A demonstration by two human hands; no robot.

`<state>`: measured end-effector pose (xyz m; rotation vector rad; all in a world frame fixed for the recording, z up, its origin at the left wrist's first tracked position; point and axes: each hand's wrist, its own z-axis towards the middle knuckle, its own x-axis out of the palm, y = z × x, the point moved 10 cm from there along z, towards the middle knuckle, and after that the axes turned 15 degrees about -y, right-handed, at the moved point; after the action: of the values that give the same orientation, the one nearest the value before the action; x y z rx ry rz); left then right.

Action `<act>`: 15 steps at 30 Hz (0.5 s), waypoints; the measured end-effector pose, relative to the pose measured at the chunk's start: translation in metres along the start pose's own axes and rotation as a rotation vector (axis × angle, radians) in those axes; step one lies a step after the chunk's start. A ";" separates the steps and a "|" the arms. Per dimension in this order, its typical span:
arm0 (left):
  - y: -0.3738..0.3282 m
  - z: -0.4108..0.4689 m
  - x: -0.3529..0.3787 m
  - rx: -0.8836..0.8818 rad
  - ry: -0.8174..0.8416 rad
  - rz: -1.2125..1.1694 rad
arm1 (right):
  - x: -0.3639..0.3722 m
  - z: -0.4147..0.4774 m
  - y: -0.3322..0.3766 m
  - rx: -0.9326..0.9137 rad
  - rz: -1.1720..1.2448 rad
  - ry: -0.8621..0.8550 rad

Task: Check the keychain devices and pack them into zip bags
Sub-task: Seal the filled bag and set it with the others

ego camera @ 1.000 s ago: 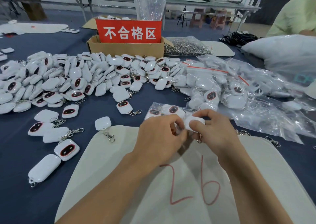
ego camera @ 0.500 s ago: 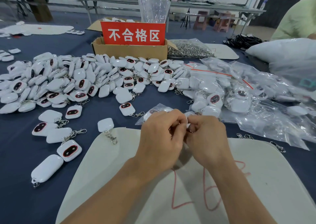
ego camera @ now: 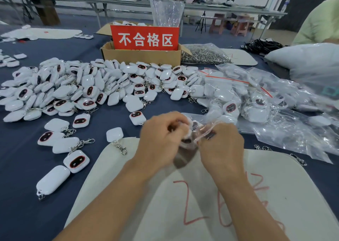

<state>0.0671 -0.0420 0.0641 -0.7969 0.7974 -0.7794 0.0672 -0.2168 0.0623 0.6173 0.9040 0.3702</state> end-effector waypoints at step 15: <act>0.068 0.040 -0.058 -0.054 -0.200 0.749 | 0.015 -0.026 0.039 -0.287 0.209 0.135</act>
<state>0.0929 0.0505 0.0435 -0.5459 0.8546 -0.0097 0.0528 -0.1703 0.0659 0.4260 0.8964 0.7236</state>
